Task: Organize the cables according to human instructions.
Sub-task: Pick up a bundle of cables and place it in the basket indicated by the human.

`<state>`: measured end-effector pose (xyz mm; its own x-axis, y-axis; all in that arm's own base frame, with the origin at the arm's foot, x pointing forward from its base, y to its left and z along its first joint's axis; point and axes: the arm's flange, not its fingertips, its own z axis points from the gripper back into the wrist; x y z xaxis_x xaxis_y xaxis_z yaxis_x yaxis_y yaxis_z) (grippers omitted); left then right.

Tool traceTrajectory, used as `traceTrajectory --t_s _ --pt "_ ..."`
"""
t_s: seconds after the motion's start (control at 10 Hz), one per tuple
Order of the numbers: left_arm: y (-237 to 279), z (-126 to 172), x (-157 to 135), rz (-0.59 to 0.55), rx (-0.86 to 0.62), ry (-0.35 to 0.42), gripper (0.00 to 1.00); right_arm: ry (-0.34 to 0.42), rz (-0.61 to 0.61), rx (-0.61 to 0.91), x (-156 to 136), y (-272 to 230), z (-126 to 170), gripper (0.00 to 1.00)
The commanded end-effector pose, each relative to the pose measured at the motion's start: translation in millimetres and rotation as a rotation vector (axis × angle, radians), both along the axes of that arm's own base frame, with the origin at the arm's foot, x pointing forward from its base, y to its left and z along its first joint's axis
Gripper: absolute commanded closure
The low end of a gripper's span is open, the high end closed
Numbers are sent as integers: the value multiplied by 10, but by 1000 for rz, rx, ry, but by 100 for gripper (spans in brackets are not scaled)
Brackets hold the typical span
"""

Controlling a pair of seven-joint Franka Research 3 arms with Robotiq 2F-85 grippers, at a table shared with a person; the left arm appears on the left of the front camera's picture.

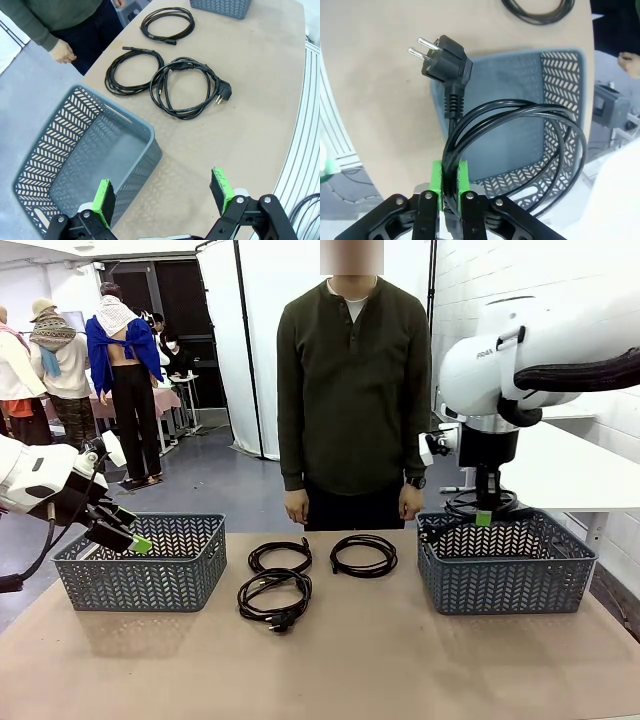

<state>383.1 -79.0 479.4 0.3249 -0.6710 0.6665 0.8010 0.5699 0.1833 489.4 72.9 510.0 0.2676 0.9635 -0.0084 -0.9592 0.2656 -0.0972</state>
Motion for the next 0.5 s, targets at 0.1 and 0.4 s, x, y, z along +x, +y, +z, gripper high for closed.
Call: traceTrajectory --t_s 0.1,0.4 --pt "28 -22 25 -6 -4 0 0 -14 37 39 180 -304 -146 100" --pt "28 -22 25 -6 -4 0 0 -22 82 60 397 -531 -197 100"
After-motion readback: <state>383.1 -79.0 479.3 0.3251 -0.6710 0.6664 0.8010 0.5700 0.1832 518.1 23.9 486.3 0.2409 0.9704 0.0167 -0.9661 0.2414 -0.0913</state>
